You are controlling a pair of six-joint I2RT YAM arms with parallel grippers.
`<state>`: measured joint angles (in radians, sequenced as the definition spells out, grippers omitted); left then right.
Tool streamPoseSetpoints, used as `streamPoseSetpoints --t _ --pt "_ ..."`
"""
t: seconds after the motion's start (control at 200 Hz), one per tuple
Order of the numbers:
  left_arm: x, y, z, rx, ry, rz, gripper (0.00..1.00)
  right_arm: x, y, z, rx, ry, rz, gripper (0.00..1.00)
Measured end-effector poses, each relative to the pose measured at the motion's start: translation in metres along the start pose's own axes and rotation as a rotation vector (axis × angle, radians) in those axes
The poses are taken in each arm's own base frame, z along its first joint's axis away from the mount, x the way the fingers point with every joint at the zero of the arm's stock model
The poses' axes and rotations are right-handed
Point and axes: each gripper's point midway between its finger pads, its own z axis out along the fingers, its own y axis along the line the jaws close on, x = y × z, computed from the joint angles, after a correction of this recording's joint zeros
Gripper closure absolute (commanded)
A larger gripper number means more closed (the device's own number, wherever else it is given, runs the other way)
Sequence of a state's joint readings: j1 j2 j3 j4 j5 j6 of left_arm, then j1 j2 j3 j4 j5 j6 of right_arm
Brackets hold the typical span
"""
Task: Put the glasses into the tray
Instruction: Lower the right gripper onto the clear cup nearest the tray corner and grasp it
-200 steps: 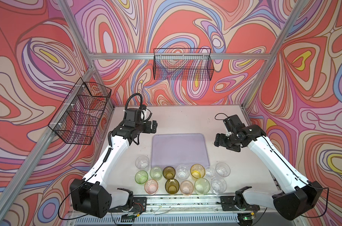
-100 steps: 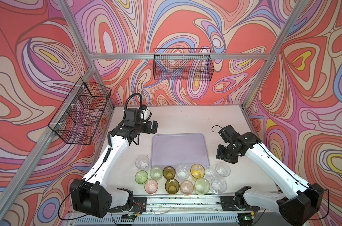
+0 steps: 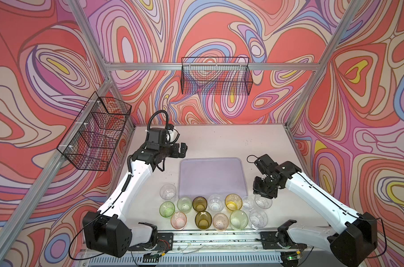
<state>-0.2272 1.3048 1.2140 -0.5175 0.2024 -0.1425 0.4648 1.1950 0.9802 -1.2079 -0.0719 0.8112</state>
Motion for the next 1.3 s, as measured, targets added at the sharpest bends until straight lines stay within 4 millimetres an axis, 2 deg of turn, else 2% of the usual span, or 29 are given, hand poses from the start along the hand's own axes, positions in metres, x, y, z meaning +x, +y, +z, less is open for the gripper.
streamPoseSetpoints --t 0.331,0.776,1.297 --pt "0.002 0.0 0.001 0.006 0.005 -0.008 0.0 0.003 -0.004 0.019 0.011 0.015 0.009 0.64" --pt "0.002 0.0 0.001 0.006 0.008 -0.008 0.0 -0.003 -0.001 0.033 0.019 0.014 0.01 0.71" --pt "0.004 0.002 0.003 0.003 0.015 -0.01 0.0 -0.004 -0.007 0.038 0.062 0.014 -0.003 0.91"
